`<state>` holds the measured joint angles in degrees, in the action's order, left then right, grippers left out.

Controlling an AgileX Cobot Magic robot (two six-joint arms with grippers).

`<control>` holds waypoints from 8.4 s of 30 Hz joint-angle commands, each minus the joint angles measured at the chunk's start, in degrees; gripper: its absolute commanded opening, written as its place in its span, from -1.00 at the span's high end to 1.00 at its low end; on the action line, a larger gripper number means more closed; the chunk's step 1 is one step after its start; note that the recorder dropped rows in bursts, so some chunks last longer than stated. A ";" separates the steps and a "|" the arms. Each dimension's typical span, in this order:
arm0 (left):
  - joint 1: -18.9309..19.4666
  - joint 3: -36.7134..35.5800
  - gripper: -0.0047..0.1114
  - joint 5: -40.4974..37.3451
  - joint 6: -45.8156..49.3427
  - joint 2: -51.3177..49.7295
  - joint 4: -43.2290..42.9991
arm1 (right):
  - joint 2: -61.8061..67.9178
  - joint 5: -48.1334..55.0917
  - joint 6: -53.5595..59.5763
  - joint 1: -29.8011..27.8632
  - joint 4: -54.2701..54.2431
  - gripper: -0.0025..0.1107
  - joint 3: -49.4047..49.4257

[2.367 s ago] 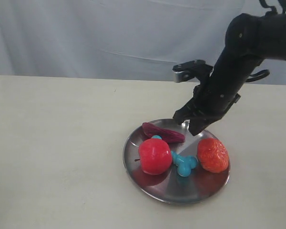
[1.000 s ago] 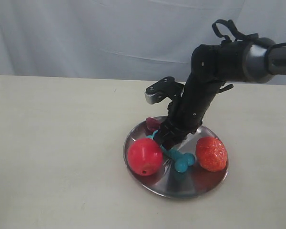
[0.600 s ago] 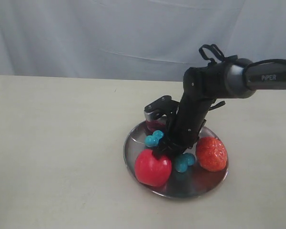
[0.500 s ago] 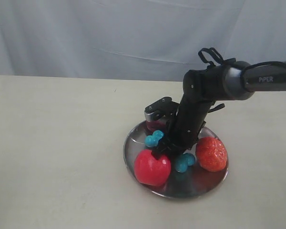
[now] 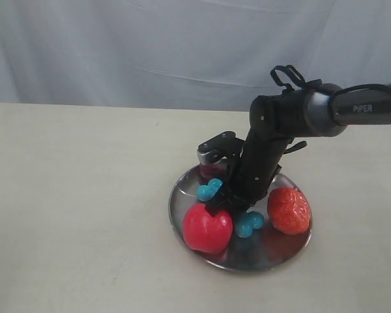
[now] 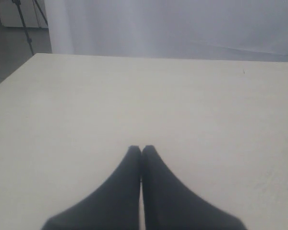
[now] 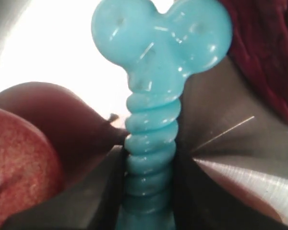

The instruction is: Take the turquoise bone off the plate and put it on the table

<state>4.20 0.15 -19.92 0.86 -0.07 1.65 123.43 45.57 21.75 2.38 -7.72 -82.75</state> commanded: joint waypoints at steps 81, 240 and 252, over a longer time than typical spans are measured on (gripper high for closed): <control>0.26 -0.15 0.92 0.31 -0.24 0.07 0.28 | -10.43 4.76 -17.41 -26.06 6.12 0.96 6.84; 0.26 -0.15 0.92 0.31 -0.24 0.07 0.28 | -123.43 -33.10 -19.24 -20.84 1.85 0.96 82.75; 0.26 -0.15 0.92 0.31 -0.24 0.07 0.28 | -123.43 -25.16 -19.63 -20.84 3.05 0.96 82.75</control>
<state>4.20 0.15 -19.92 0.86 -0.07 1.65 0.34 20.15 2.06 -18.73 -5.19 -0.12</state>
